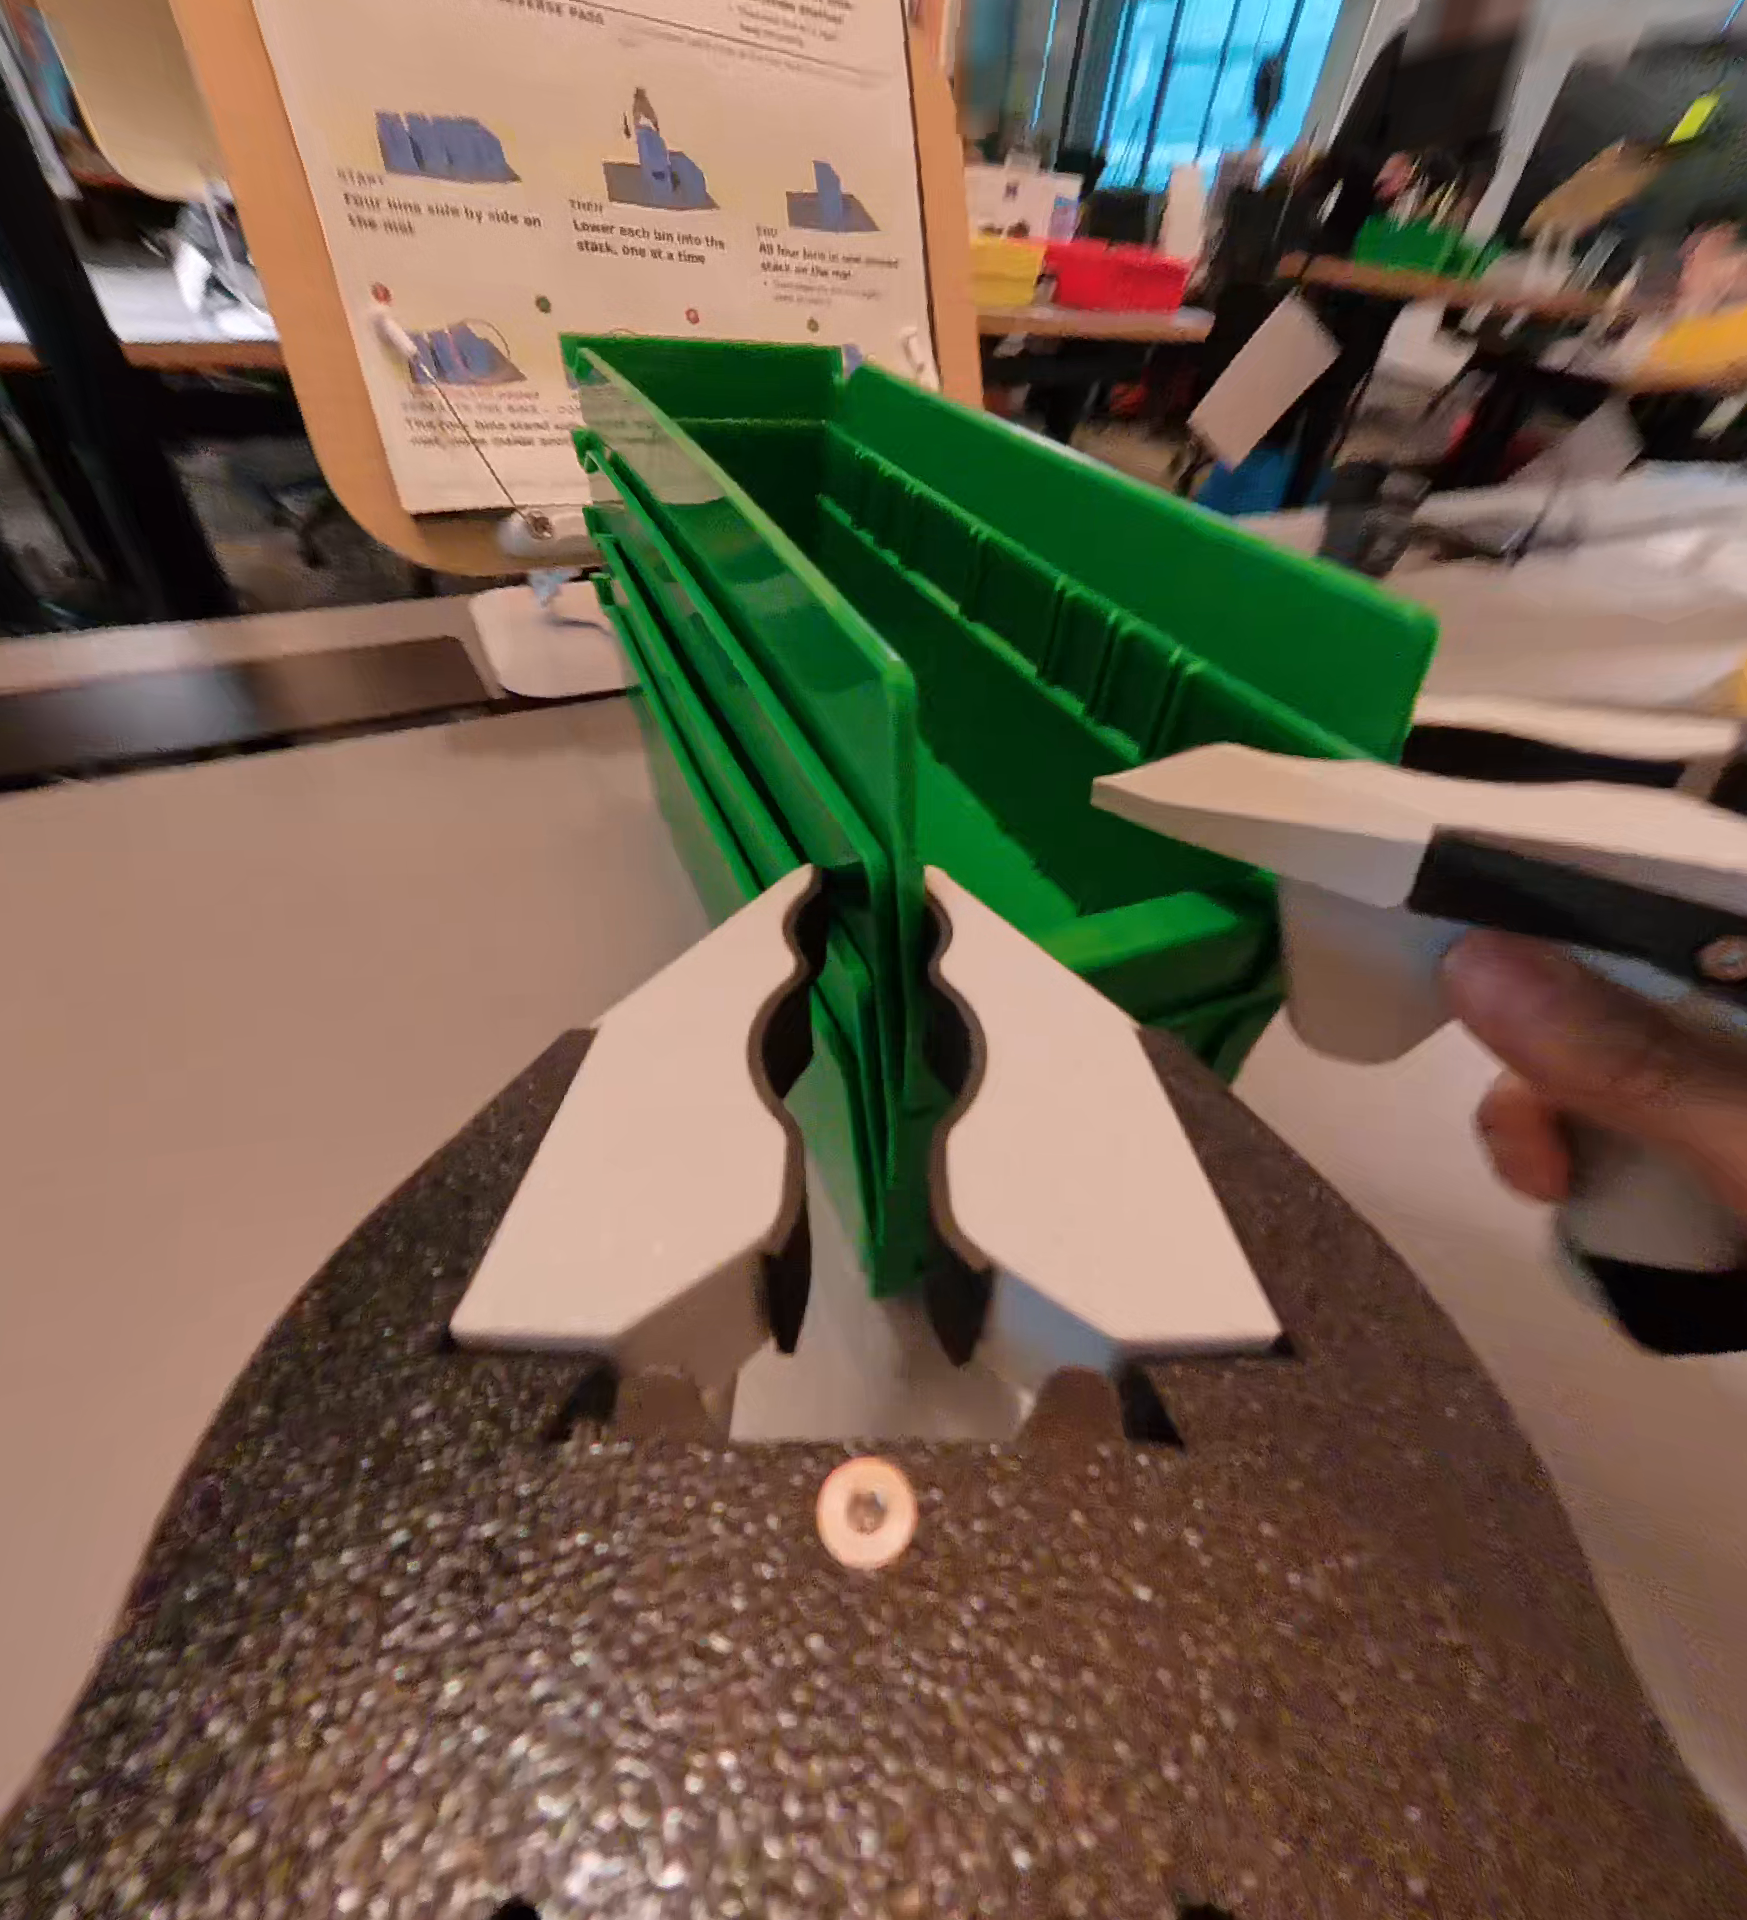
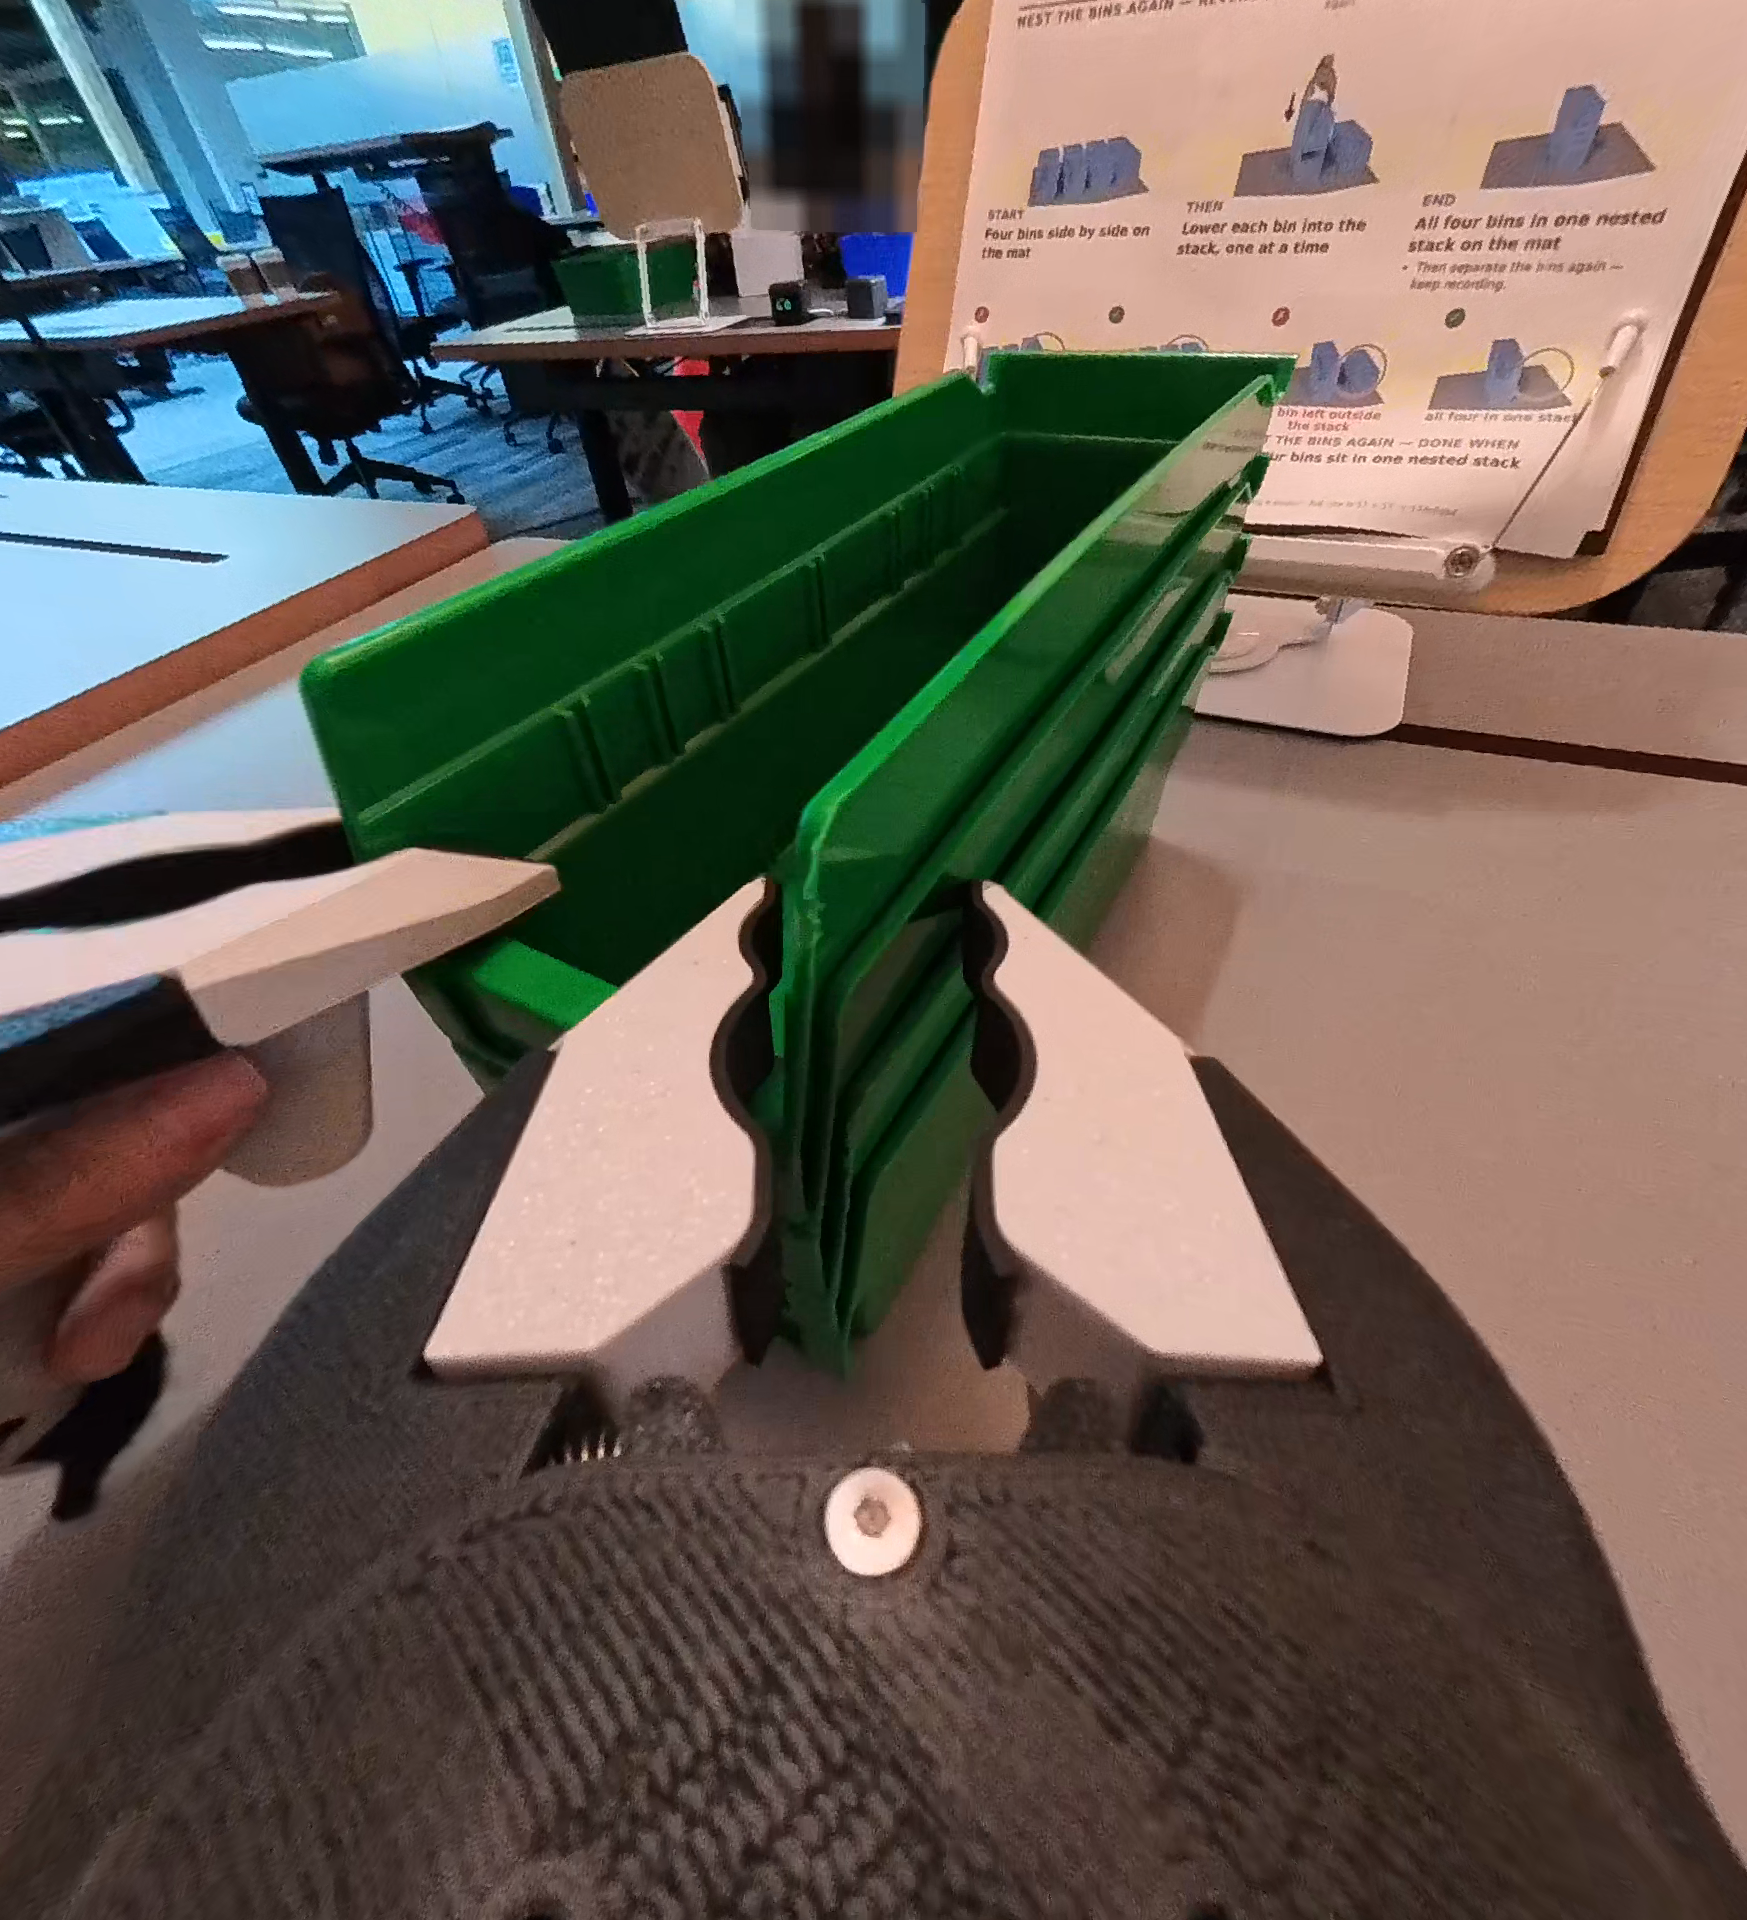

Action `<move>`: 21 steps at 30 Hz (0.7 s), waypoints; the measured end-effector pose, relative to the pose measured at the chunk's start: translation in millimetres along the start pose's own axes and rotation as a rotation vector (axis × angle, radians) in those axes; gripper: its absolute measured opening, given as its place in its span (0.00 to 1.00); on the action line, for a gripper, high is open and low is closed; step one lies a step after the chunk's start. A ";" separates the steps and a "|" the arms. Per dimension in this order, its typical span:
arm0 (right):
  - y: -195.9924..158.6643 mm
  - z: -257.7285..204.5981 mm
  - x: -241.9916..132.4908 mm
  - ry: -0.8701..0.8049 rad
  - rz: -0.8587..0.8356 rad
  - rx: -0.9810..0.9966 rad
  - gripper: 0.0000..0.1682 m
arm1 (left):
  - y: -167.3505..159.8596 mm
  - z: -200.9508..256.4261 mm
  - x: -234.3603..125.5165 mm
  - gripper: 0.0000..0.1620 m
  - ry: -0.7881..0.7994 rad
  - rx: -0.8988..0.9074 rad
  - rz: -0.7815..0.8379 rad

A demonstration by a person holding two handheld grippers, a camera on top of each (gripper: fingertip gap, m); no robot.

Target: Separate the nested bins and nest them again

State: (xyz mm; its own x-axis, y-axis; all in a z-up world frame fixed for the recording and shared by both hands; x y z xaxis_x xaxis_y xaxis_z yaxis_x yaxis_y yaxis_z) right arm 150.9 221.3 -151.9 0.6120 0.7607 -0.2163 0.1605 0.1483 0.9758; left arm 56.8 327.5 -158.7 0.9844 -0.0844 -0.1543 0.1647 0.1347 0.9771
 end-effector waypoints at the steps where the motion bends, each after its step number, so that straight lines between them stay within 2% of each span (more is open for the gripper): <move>1: 0.3 -0.5 0.2 -0.002 0.000 -0.010 0.20 | 1.1 1.2 0.5 0.07 0.027 0.065 -0.035; 4: 1.3 -0.7 5.1 0.007 -0.002 -0.009 0.20 | 4.7 2.1 2.8 0.07 0.095 0.164 -0.114; 13: 3.4 -0.3 16.8 0.018 0.001 0.006 0.20 | 8.5 -11.5 7.4 0.08 0.040 0.085 -0.105; 15: 2.8 -0.6 16.4 0.025 -0.023 0.003 0.21 | 10.0 -11.5 7.0 0.11 0.023 0.091 -0.127; 17: 4.6 -4.2 13.7 0.095 -0.049 0.020 0.33 | 13.7 -10.0 4.4 0.14 -0.006 0.109 -0.137; 19: 9.7 -4.8 10.1 0.129 -0.043 0.069 0.49 | 19.0 -8.1 0.2 0.17 -0.049 0.109 -0.114; 21: 18.3 0.0 4.0 0.126 -0.009 0.128 0.61 | 21.1 -7.4 -3.7 0.27 -0.120 0.078 -0.129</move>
Point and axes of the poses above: each gripper's, where its closed fingertips meet, x out along the fingers, y out of its top, z = x × y across the jaws, the point moved 8 cm from there along -x, back along the fingers, and after that the axes turned 12 degrees about -y, right-handed, at the moved point
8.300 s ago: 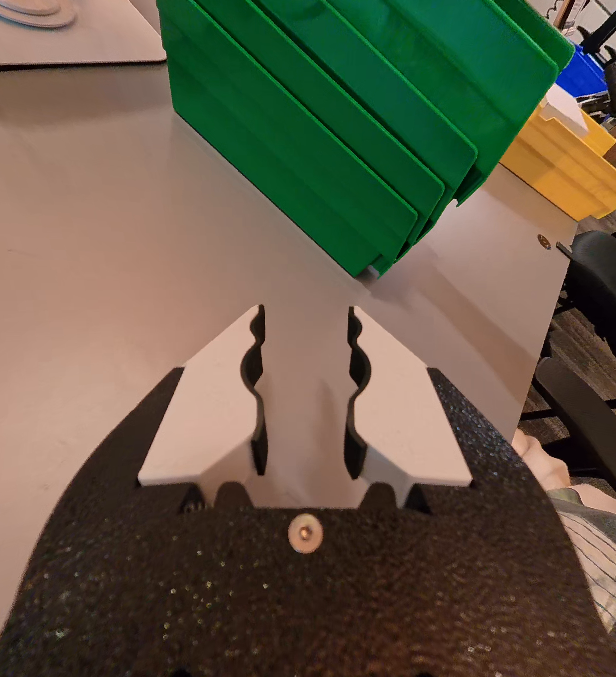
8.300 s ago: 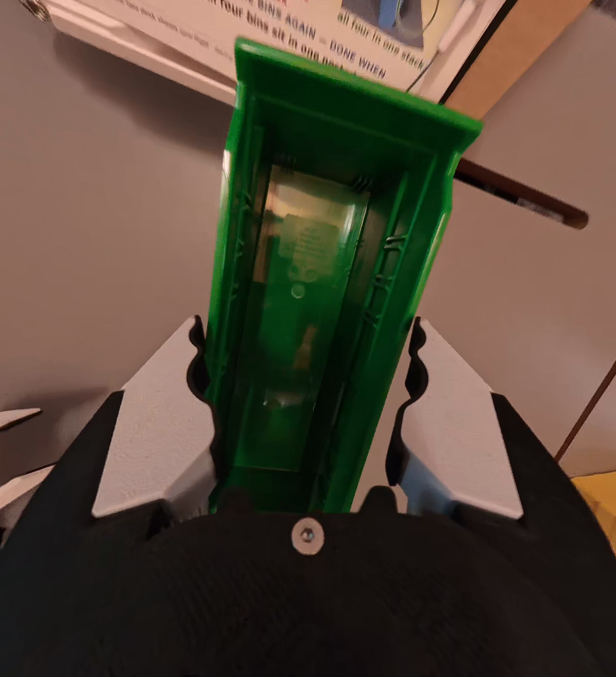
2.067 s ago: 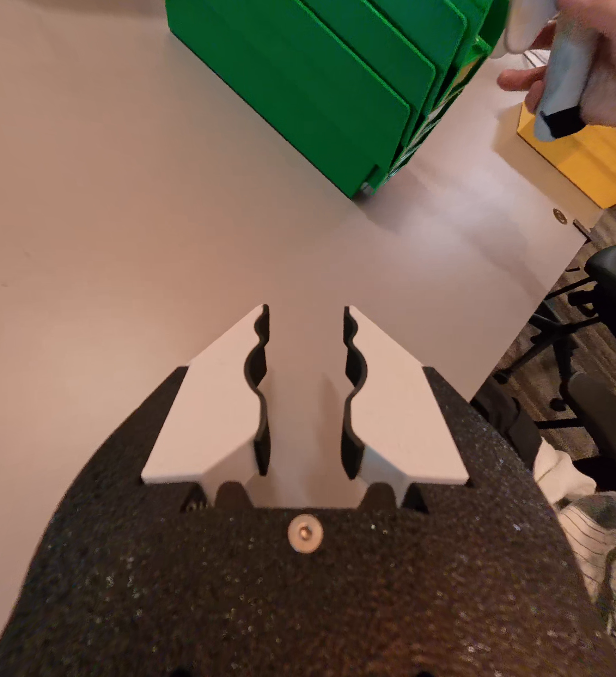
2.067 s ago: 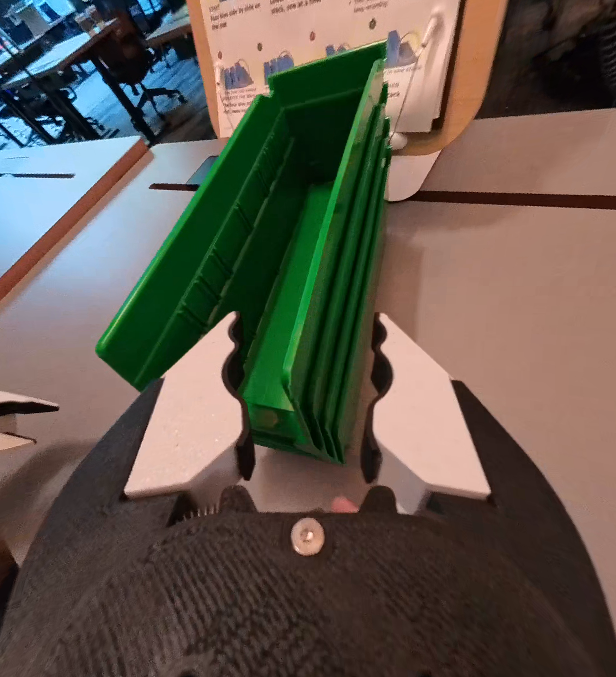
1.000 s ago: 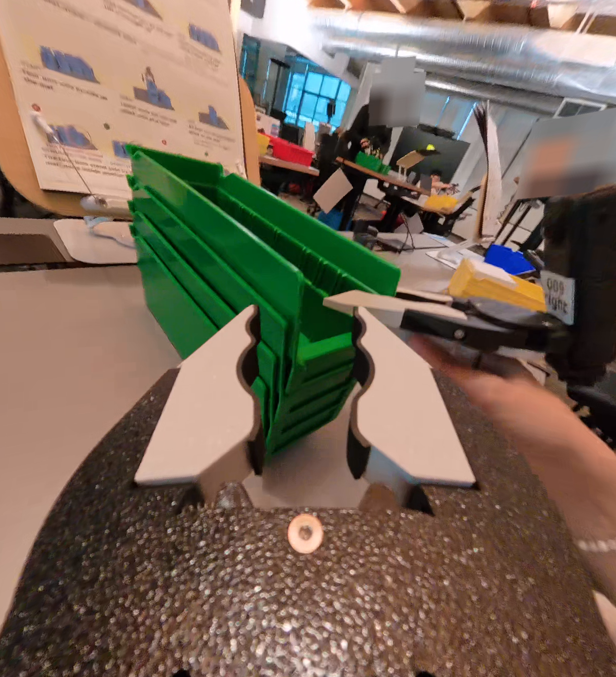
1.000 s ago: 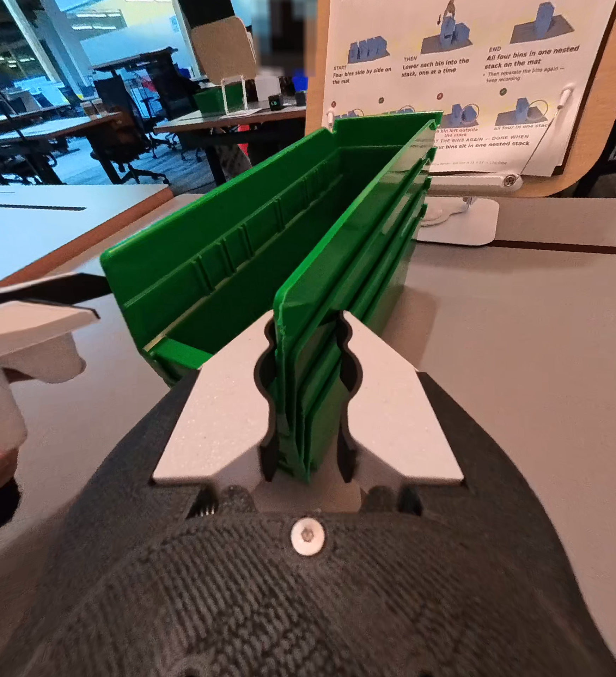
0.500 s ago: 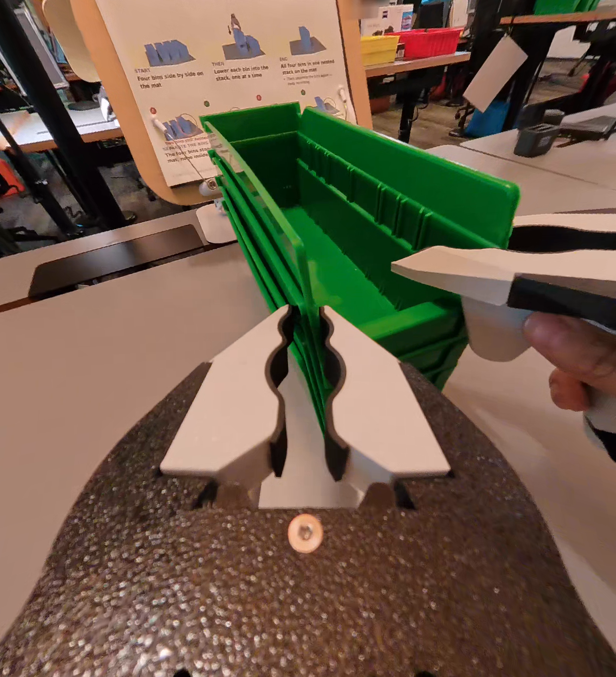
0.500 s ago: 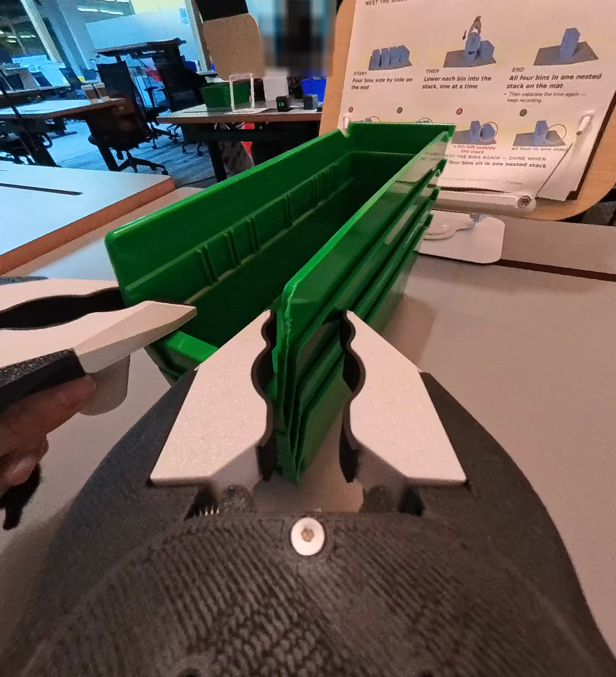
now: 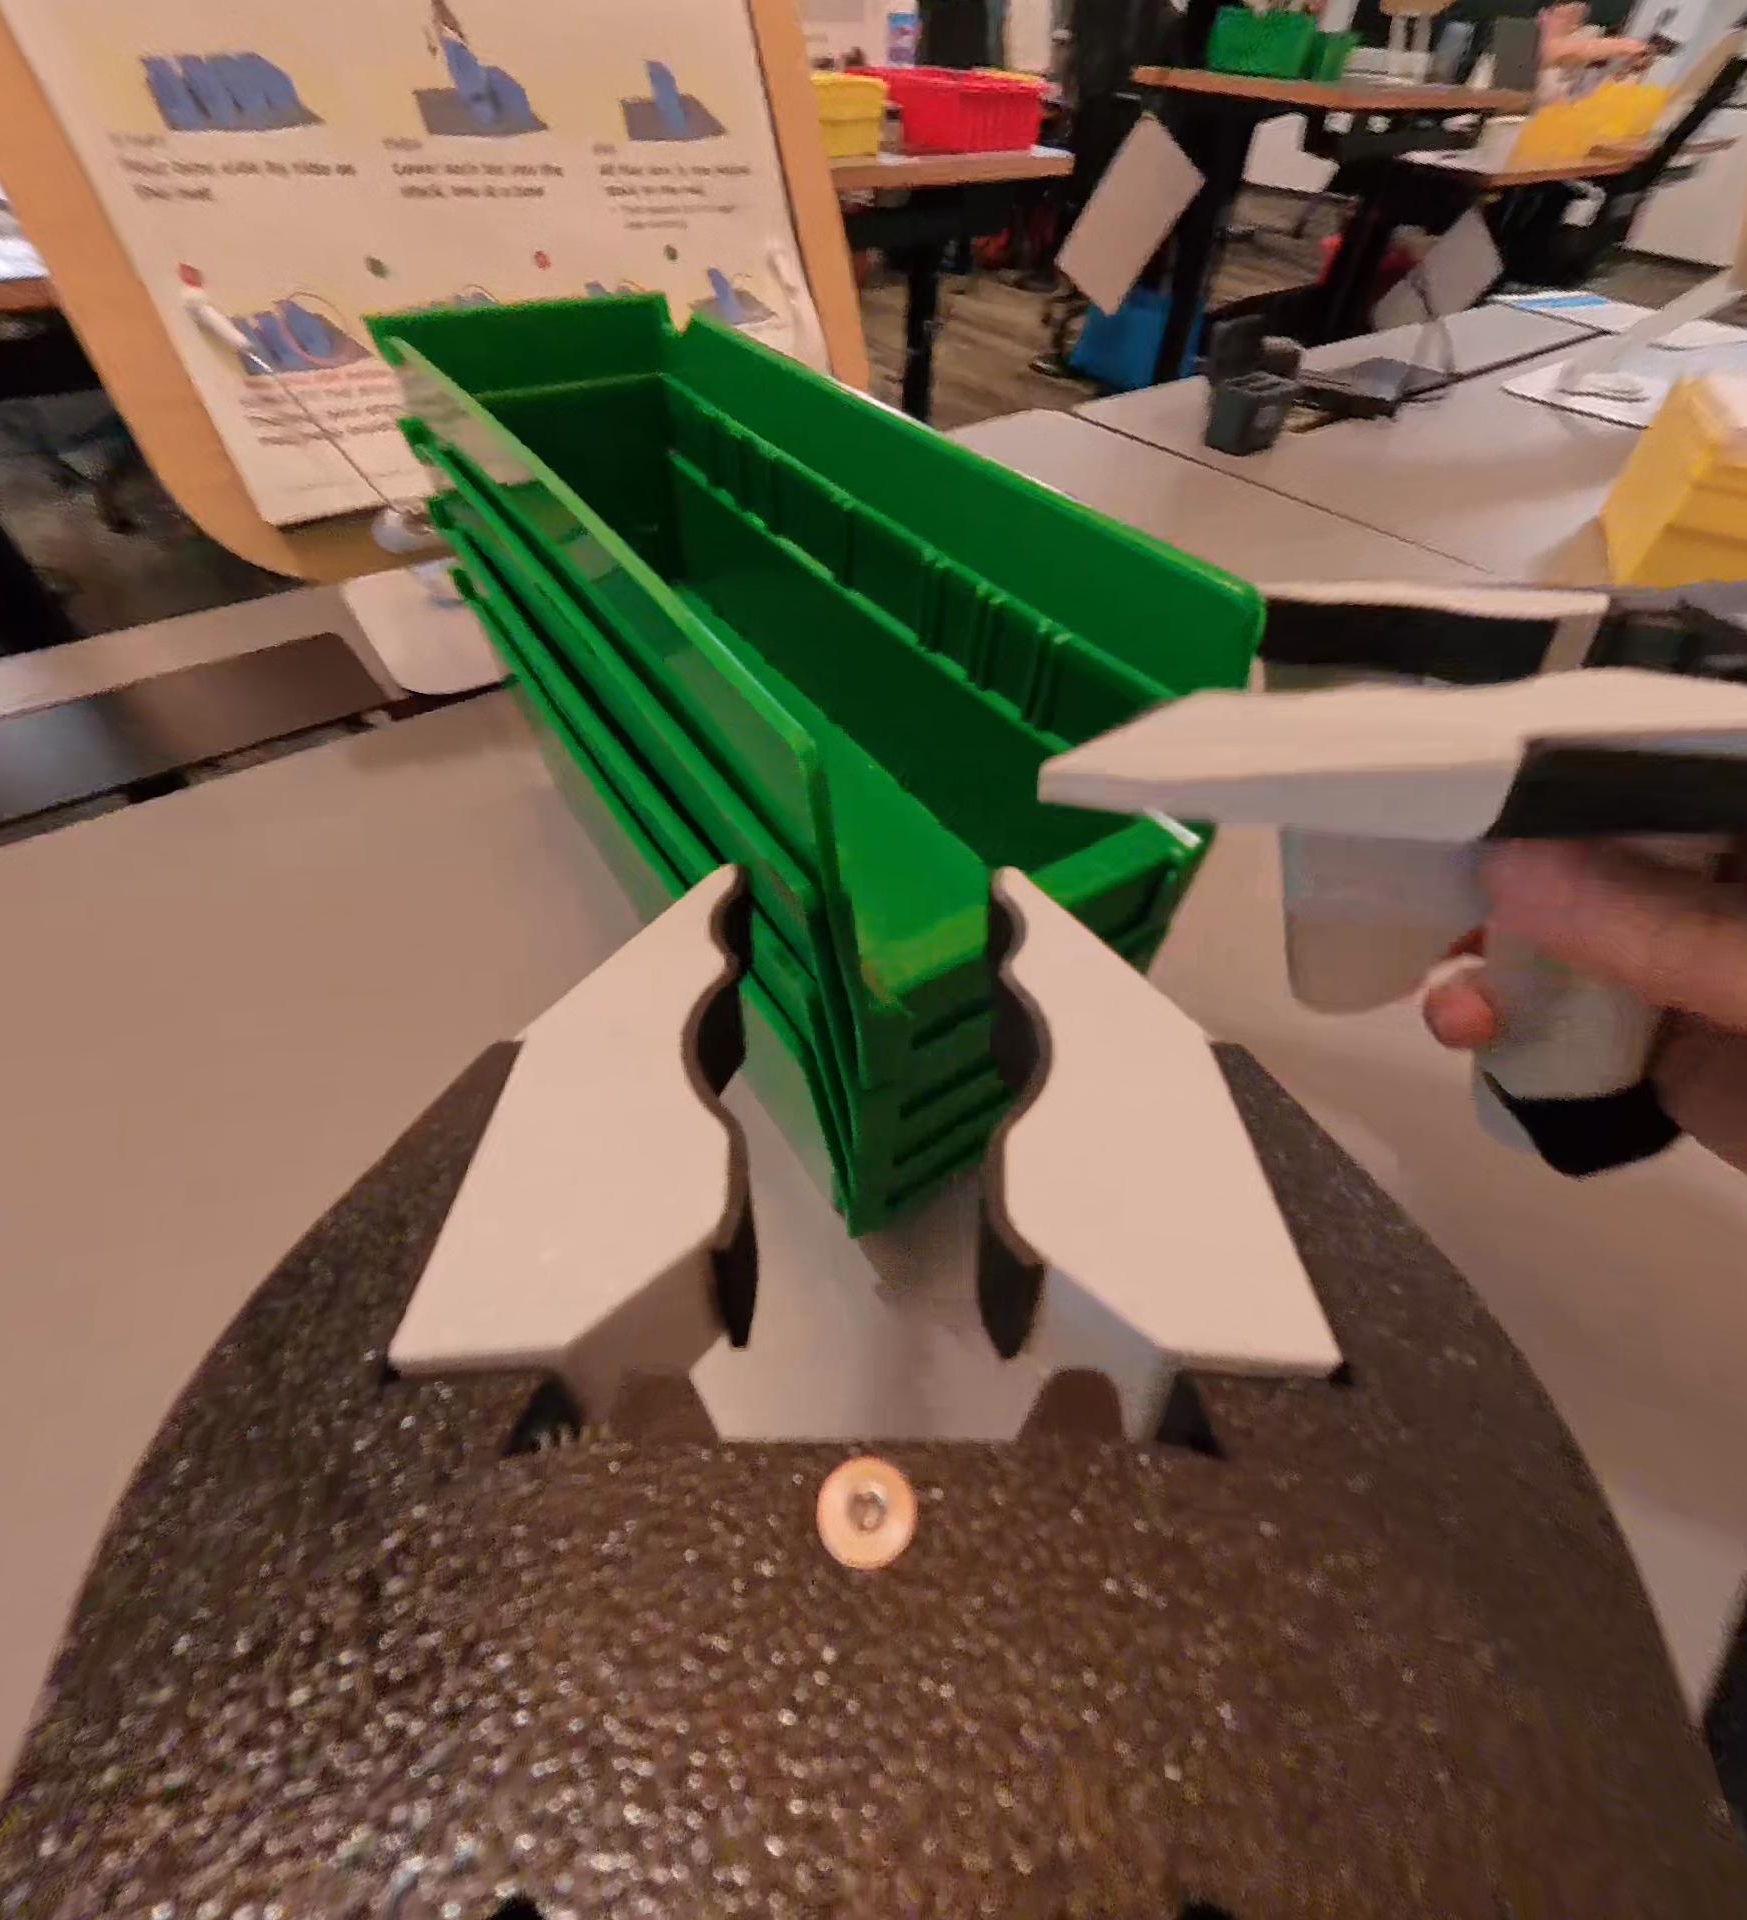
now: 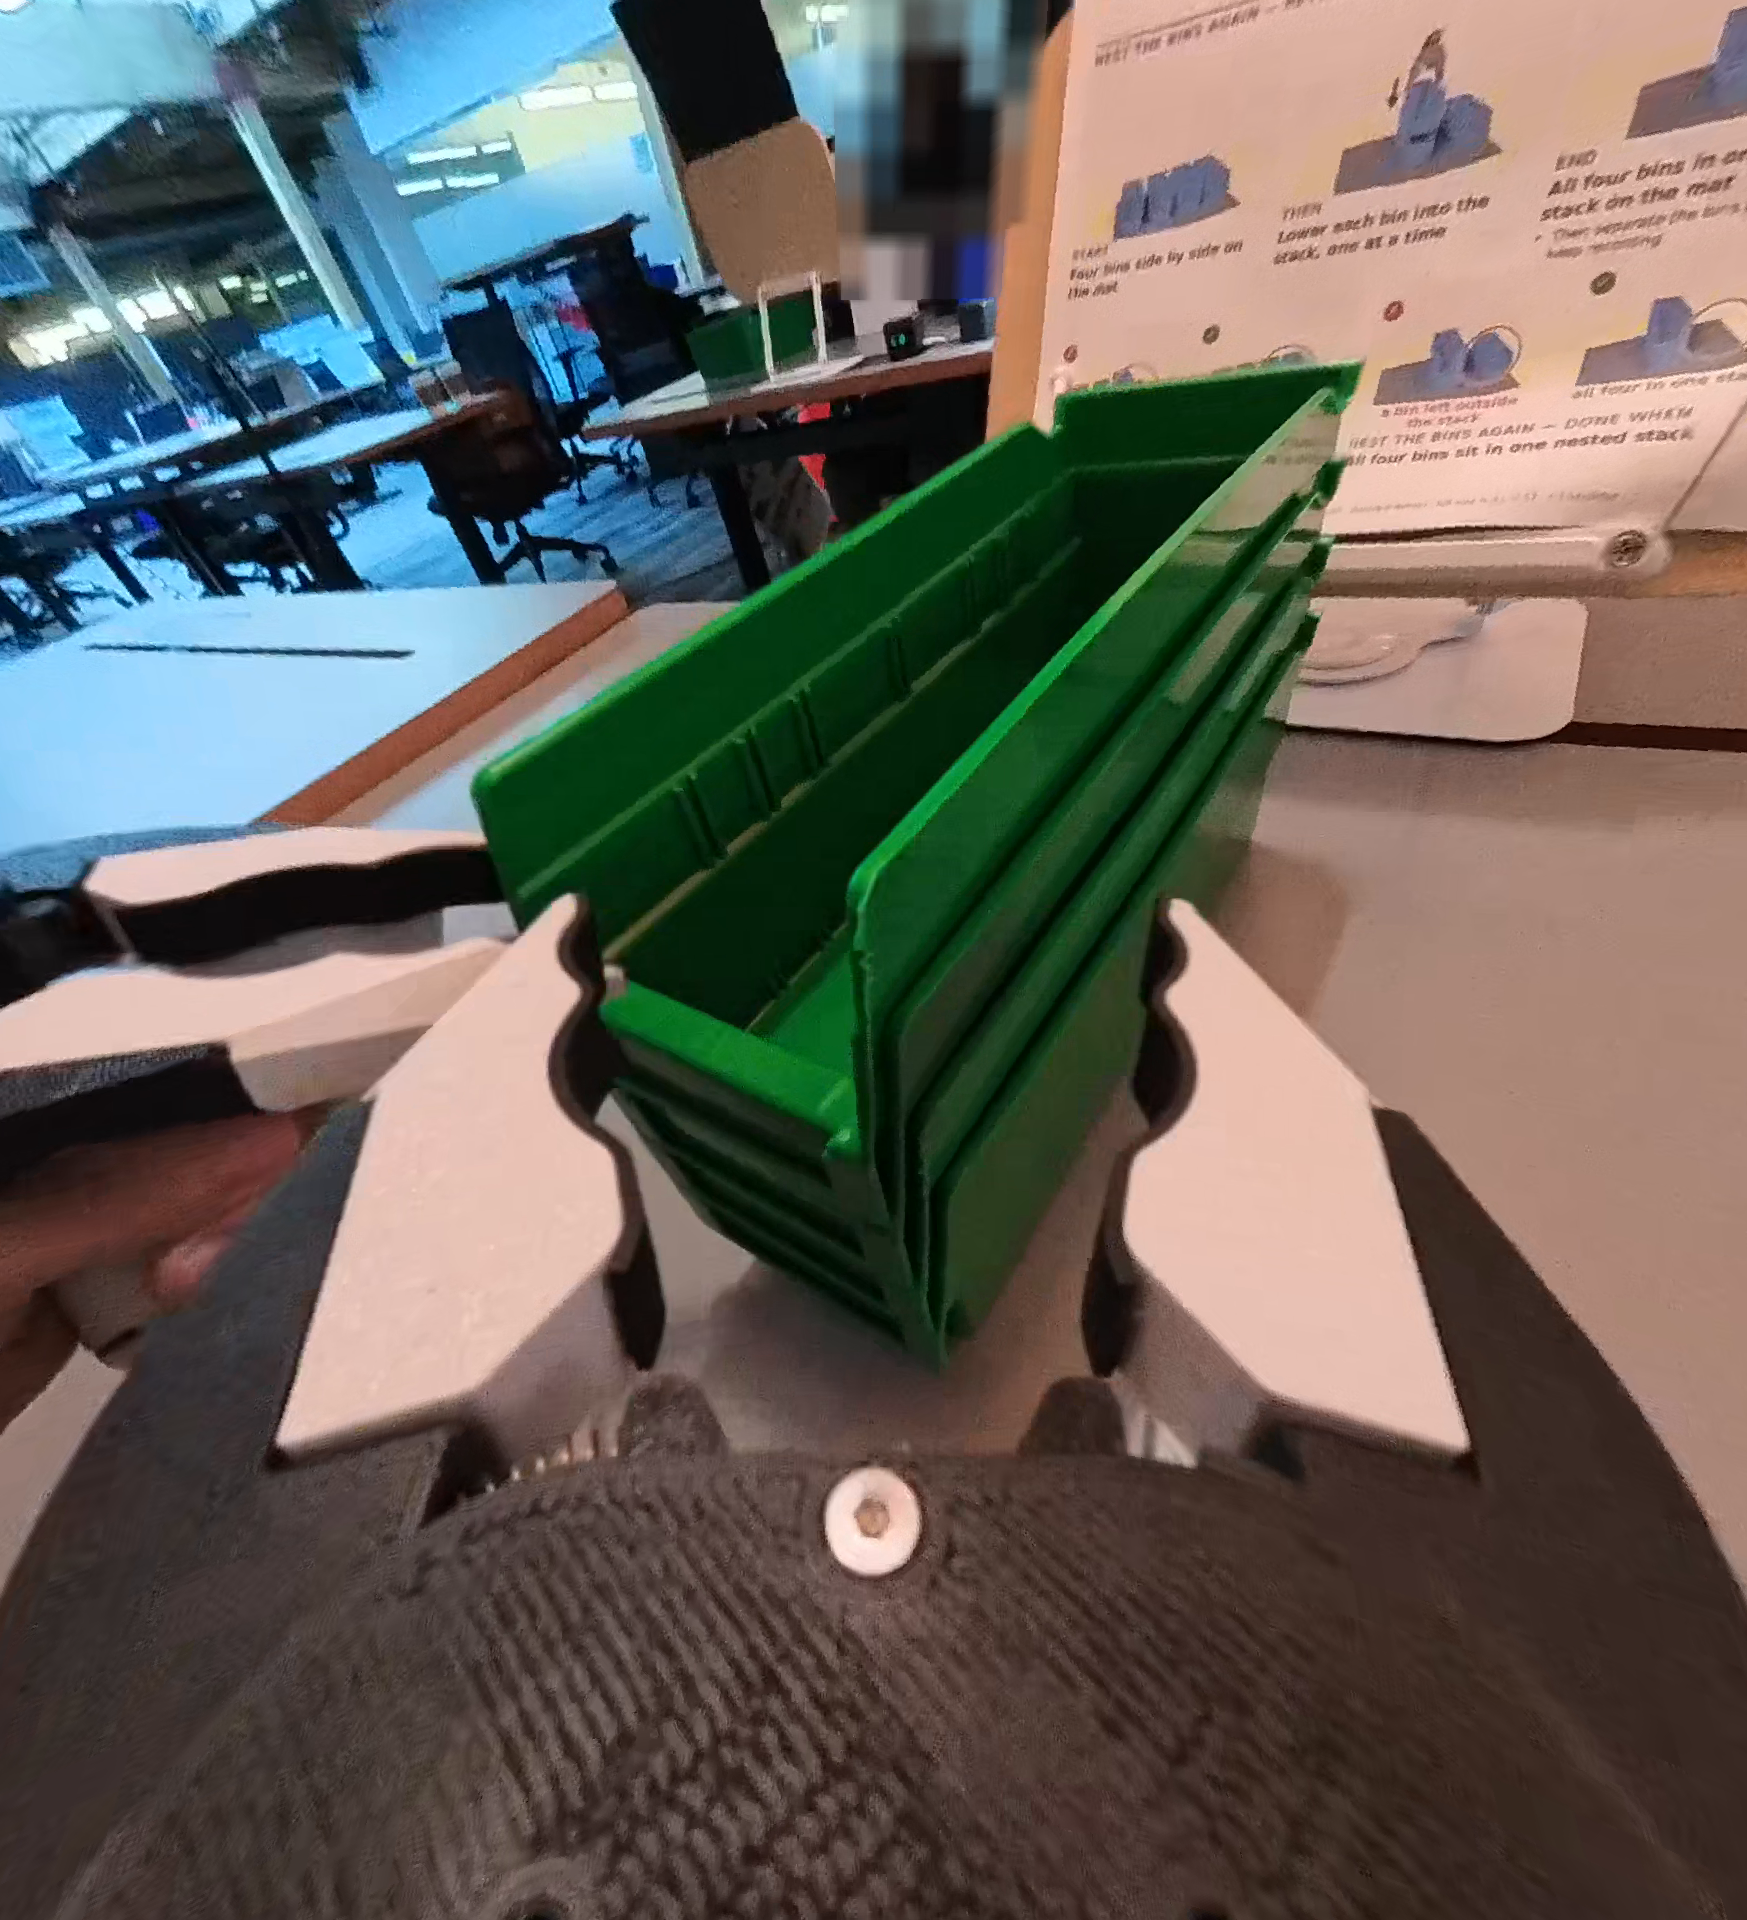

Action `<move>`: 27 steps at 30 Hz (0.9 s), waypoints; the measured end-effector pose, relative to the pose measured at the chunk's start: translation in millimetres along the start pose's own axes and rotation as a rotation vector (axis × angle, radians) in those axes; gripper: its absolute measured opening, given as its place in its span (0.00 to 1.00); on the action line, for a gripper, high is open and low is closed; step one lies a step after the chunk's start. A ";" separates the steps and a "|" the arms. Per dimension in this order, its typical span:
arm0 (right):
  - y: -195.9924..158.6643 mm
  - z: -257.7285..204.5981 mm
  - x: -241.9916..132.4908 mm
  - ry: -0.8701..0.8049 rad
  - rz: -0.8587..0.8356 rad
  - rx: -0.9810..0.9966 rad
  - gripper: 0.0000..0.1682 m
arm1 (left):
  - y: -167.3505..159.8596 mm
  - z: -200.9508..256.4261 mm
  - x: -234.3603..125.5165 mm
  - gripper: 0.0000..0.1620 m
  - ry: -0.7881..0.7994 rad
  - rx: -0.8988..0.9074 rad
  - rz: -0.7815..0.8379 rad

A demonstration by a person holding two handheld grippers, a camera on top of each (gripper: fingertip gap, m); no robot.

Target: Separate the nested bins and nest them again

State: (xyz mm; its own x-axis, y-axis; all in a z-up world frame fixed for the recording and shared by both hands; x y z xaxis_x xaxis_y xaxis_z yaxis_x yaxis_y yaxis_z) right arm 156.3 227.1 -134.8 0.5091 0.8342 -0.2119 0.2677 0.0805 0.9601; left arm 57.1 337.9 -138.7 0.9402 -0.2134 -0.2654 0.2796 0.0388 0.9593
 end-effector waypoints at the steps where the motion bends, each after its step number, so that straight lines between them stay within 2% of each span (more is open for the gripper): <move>1: 4.7 2.1 -3.7 -0.005 0.023 0.021 0.65 | -0.4 -0.7 -2.3 0.35 -0.030 -0.018 -0.019; 5: 10.6 11.5 -12.3 -0.061 0.084 -0.002 0.70 | -3.7 -12.6 -14.4 0.50 -0.012 -0.059 -0.092; 11: -5.2 6.8 -11.1 -0.061 0.014 -0.042 0.70 | 1.0 -15.2 -20.4 0.42 -0.003 -0.076 -0.021; 17: -4.9 7.2 -14.3 -0.093 0.018 -0.110 0.69 | 3.2 -10.9 -18.1 0.42 0.027 -0.028 -0.024; 21: -2.3 14.8 -20.1 -0.190 0.099 -0.275 0.69 | 3.7 -11.4 -18.0 0.42 0.039 -0.020 -0.012; 24: 1.3 22.1 -24.7 -0.296 0.130 -0.470 0.60 | 5.2 -16.0 -21.5 0.45 0.074 -0.020 0.019; 26: 4.3 23.3 -25.0 -0.295 0.146 -0.485 0.63 | 6.6 -22.1 -25.4 0.53 0.131 -0.030 0.052; 27: 9.8 24.4 -25.2 -0.307 0.176 -0.433 0.67 | 6.7 -26.4 -27.7 0.56 0.173 -0.039 0.064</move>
State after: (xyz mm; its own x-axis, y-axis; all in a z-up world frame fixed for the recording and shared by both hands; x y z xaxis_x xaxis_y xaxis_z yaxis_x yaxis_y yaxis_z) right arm 166.1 193.5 -124.5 0.7479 0.6634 -0.0229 -0.1705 0.2254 0.9592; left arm 38.1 369.9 -127.4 0.9748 -0.0387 -0.2198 0.2224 0.0854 0.9712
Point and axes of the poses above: each gripper's, where its closed fingertips meet, x out along the fingers, y out of its top, z = x × y across the jaws, the point moved 8 cm from there along -x, back along the fingers, and after that the axes turned 12 degrees about -y, right-handed, at the moved point
